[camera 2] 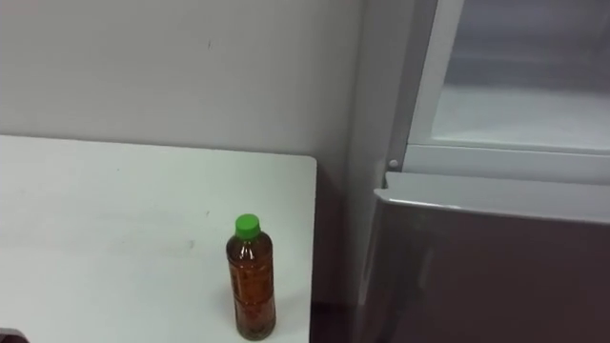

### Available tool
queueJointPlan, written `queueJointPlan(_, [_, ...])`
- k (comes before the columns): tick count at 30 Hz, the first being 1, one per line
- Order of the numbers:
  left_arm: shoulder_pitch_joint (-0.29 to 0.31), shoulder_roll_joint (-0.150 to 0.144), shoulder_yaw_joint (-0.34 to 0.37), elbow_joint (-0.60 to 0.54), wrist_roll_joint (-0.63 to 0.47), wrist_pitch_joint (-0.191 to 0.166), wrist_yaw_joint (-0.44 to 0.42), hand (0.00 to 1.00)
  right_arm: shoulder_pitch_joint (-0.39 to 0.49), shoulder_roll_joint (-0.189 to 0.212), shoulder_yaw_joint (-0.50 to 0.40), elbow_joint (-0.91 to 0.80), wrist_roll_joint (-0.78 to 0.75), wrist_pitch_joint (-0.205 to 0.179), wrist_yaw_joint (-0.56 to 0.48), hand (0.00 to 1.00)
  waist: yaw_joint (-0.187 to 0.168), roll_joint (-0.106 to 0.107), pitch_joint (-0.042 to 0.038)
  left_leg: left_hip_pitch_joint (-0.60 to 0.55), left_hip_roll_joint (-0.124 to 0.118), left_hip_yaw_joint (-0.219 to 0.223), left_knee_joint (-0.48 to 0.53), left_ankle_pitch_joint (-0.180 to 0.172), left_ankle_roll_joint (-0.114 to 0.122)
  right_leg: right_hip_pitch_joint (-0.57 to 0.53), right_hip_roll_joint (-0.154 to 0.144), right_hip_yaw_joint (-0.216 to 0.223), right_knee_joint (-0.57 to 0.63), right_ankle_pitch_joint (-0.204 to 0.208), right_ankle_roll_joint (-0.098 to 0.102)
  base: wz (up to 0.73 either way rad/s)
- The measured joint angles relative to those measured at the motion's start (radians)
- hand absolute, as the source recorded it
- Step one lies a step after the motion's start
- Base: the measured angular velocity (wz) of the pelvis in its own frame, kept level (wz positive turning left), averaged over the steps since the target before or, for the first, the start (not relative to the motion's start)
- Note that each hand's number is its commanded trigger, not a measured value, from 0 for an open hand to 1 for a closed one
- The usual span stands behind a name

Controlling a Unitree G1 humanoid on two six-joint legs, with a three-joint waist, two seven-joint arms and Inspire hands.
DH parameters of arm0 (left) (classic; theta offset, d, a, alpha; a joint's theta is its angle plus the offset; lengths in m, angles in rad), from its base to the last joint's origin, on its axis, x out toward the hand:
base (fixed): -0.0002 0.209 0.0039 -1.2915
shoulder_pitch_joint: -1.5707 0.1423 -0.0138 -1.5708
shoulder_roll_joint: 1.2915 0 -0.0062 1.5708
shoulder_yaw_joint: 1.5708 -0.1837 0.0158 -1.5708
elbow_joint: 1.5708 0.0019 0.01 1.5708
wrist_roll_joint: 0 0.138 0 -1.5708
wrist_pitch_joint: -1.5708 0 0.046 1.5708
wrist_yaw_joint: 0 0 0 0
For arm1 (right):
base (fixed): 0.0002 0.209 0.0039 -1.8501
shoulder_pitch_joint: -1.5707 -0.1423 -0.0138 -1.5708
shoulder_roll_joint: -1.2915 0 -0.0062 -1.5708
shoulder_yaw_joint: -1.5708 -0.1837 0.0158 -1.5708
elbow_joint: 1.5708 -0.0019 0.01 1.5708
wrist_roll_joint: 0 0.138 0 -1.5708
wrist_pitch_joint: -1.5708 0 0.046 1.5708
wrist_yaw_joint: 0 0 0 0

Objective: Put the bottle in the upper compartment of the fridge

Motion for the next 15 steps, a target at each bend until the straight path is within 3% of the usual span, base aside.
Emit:
queueJointPlan(6, [-0.002, 0.009, 0.0, 0.004, 0.0, -0.001, -0.001, 0.0, 0.0, -0.004, 0.0, -0.024, 0.003, 0.013, -0.013, 0.0, 0.008, -0.021, 0.004, -0.014, 0.001, -0.004, 0.014, 0.001, 0.001, -0.007, 0.0, -0.004, 0.006, 0.001, -0.001, 0.01])
queueJointPlan(15, [-0.006, 0.025, -0.004, 0.002, 0.0, -0.001, 0.001, 0.0, -0.009, -0.023, 0.009, -0.026, 0.004, 0.013, -0.064, 0.0, 0.047, -0.04, 0.007, -0.032, 0.003, -0.009, 0.03, 0.004, 0.002, -0.024, -0.002, -0.01, 0.013, 0.003, -0.005, 0.01])
